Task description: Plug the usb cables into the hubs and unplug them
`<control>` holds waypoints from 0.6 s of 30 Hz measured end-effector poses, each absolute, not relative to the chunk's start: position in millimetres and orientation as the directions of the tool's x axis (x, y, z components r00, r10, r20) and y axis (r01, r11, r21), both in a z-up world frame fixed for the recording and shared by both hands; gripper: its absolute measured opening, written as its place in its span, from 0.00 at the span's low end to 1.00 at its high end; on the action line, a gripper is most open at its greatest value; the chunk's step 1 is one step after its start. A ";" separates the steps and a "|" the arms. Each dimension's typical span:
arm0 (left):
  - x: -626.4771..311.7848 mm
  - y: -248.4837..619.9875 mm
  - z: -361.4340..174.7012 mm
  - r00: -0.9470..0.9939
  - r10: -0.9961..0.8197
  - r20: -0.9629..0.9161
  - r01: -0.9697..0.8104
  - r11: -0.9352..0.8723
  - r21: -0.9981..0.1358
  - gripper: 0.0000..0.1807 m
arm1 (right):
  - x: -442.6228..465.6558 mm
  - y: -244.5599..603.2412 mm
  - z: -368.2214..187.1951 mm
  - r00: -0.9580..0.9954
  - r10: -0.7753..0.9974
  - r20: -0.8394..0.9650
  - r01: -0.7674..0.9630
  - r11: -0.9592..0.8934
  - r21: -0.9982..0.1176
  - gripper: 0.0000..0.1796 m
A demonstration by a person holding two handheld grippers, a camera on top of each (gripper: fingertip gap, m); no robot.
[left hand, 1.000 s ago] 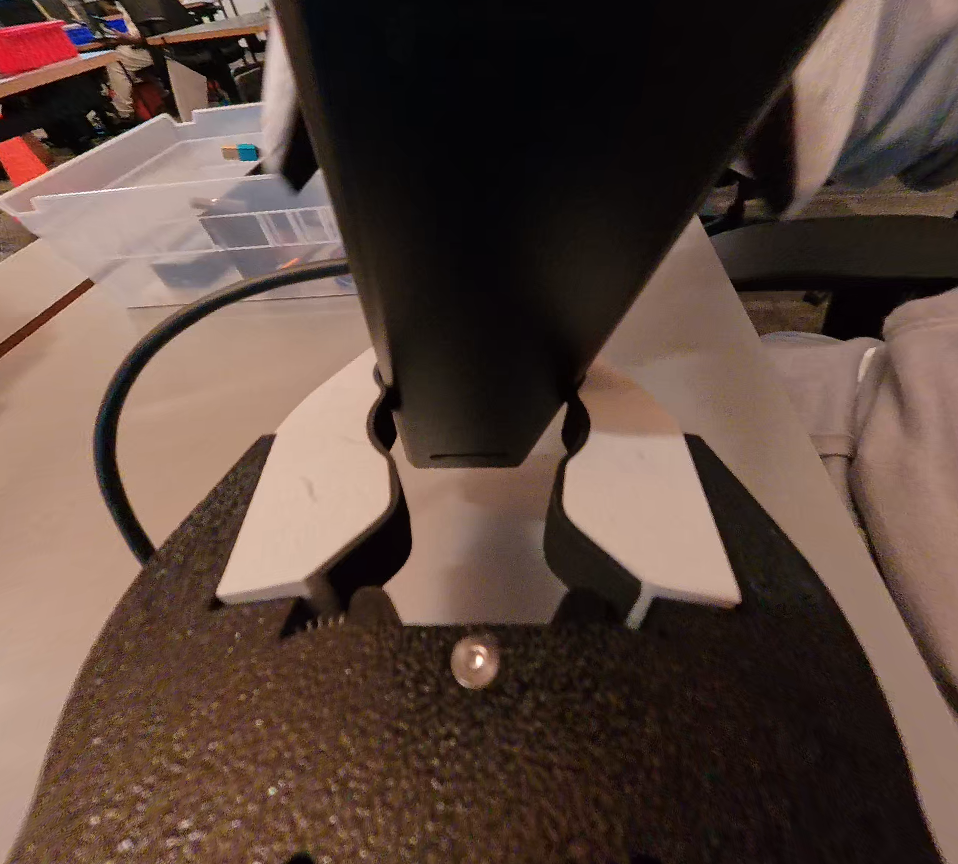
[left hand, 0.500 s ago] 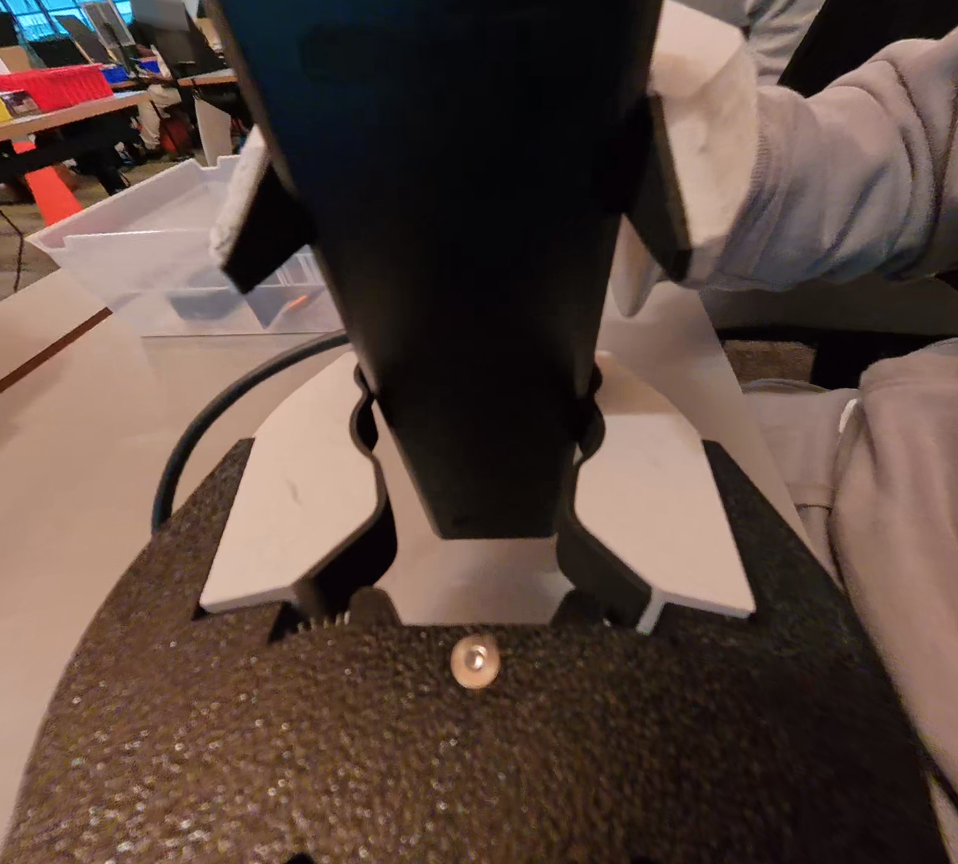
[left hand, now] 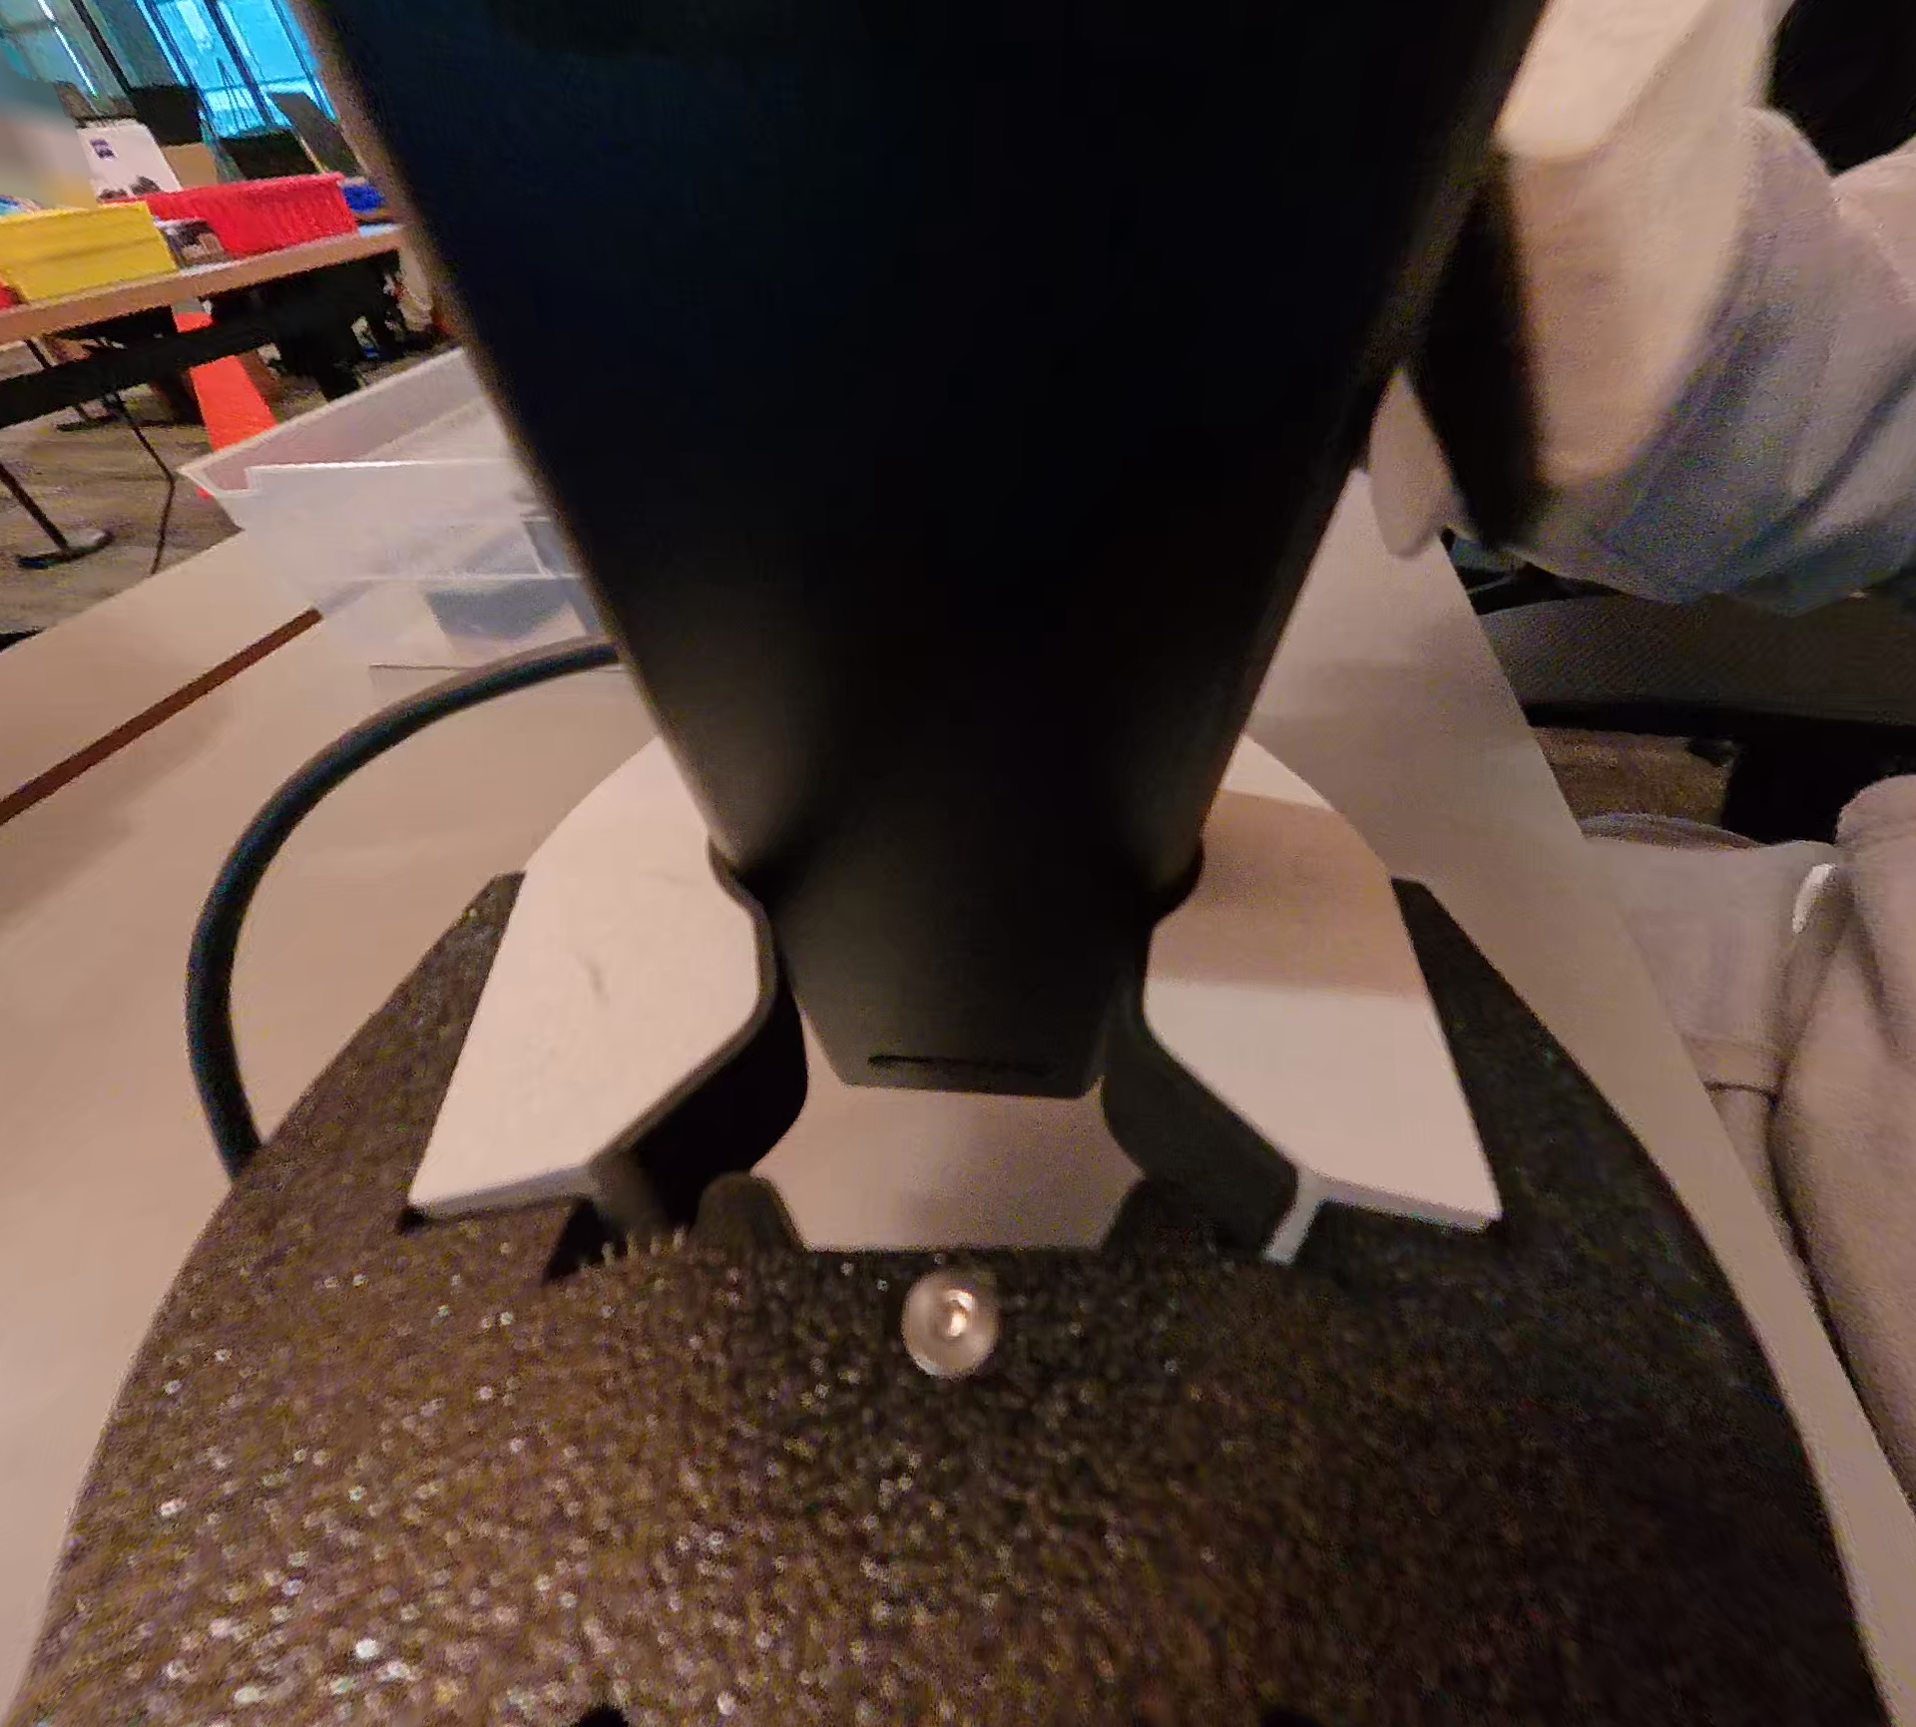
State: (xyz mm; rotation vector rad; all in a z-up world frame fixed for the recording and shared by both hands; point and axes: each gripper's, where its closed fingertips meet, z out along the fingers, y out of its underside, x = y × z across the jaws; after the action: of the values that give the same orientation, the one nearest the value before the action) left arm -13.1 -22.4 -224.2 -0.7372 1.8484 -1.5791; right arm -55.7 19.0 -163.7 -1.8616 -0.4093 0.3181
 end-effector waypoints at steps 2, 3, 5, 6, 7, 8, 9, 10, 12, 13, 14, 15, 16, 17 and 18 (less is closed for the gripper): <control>-12.7 -9.9 -222.1 -0.640 -0.760 -0.112 -0.019 0.161 -0.987 0.40 | -34.4 12.7 -169.4 0.948 0.301 -0.102 0.015 -0.363 -0.932 0.37; -13.0 -5.2 -222.7 -0.632 -0.764 -0.128 -0.018 0.179 -0.984 0.40 | -28.7 10.0 -172.3 0.945 0.255 -0.204 -0.095 -0.382 -0.919 0.35; -12.9 0.4 -222.5 -0.620 -0.770 -0.150 -0.002 0.192 -0.981 0.40 | -28.2 5.9 -181.7 0.860 0.217 -0.462 -0.342 -0.426 -0.837 0.33; -13.4 0.7 -222.6 -0.620 -0.768 -0.160 0.008 0.197 -0.980 0.40 | -30.9 4.1 -187.3 0.787 0.211 -0.580 -0.442 -0.464 -0.768 0.31; -12.7 1.1 -222.9 -0.613 -0.771 -0.172 0.013 0.208 -0.978 0.40 | -34.7 2.8 -191.2 0.705 0.210 -0.678 -0.519 -0.498 -0.694 0.28; -13.0 -0.3 -225.1 -0.618 -0.764 -0.187 0.012 0.229 -0.973 0.40 | -38.0 2.2 -192.2 0.619 0.212 -0.756 -0.583 -0.521 -0.624 0.25; -13.2 -1.8 -227.2 -0.620 -0.756 -0.212 0.020 0.254 -0.967 0.40 | -40.1 2.0 -192.5 0.552 0.214 -0.806 -0.623 -0.536 -0.569 0.21; -12.0 -1.8 -229.4 -0.608 -0.758 -0.237 0.026 0.279 -0.960 0.40 | -41.7 1.7 -195.2 0.515 0.209 -0.831 -0.641 -0.550 -0.535 0.16; -13.2 -6.3 -233.8 -0.622 -0.738 -0.262 0.030 0.312 -0.950 0.40 | -47.4 1.3 -200.8 0.460 0.196 -0.866 -0.652 -0.589 -0.479 0.09; -13.8 -8.7 -233.6 -0.622 -0.732 -0.277 0.044 0.320 -0.946 0.40 | -50.8 0.8 -201.6 0.433 0.195 -0.880 -0.654 -0.604 -0.456 0.05; -13.8 -10.1 -234.4 -0.622 -0.728 -0.287 0.045 0.332 -0.942 0.40 | -52.8 1.1 -203.9 0.424 0.186 -0.886 -0.655 -0.613 -0.442 0.05; -13.8 -11.3 -236.5 -0.627 -0.721 -0.296 0.043 0.347 -0.937 0.40 | -53.7 1.3 -206.5 0.418 0.172 -0.892 -0.656 -0.622 -0.428 0.05; -13.4 -11.1 -238.6 -0.623 -0.718 -0.310 0.045 0.362 -0.931 0.40 | -53.2 1.4 -208.5 0.412 0.159 -0.897 -0.660 -0.626 -0.415 0.05; -12.9 -10.4 -240.6 -0.620 -0.718 -0.317 0.042 0.373 -0.927 0.40 | -52.9 1.4 -209.9 0.407 0.156 -0.900 -0.664 -0.627 -0.408 0.05; -12.9 -10.5 -241.5 -0.622 -0.716 -0.318 0.038 0.378 -0.925 0.40 | -53.0 1.4 -209.7 0.393 0.165 -0.905 -0.670 -0.622 -0.404 0.05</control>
State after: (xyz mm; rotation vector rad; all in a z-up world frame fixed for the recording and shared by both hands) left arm -12.9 -10.5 -241.5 -0.5850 1.9055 -1.3060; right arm -53.0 1.4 -209.7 -1.8554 0.4366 1.3241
